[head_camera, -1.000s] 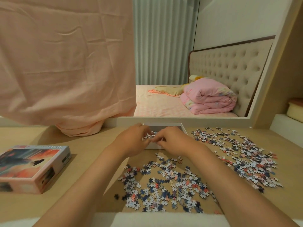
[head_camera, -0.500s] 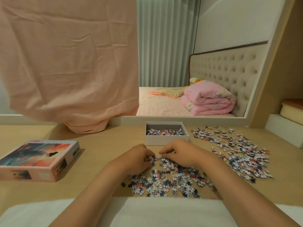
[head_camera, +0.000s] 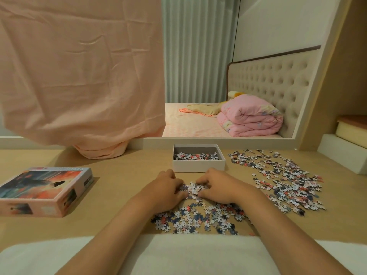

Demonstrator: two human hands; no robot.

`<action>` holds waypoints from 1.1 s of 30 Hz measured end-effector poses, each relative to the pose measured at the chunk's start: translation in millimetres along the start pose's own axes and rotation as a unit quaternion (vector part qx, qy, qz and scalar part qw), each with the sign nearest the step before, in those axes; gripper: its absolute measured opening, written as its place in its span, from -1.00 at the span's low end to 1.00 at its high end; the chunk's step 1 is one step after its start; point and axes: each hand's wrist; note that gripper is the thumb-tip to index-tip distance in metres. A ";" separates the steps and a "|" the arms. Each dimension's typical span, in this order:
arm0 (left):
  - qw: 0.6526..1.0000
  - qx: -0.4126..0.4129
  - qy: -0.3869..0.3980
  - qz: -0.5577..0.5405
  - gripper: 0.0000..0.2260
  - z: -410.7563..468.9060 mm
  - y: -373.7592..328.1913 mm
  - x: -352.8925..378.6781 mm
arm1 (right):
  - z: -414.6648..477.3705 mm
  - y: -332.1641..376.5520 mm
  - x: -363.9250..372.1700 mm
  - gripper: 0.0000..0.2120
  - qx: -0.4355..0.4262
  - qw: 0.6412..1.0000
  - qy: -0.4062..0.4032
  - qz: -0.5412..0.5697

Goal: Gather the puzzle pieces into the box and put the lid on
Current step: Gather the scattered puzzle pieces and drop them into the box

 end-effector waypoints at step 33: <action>0.969 0.015 -0.046 -0.241 -0.95 61.6 -7.6 -26.5 | 22.8 -4.3 -10.9 -0.88 0.090 0.895 -0.107 0.424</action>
Point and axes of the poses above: each hand's wrist, its own z-axis towards the middle knuckle, its own x-axis out of the palm, y = z × x
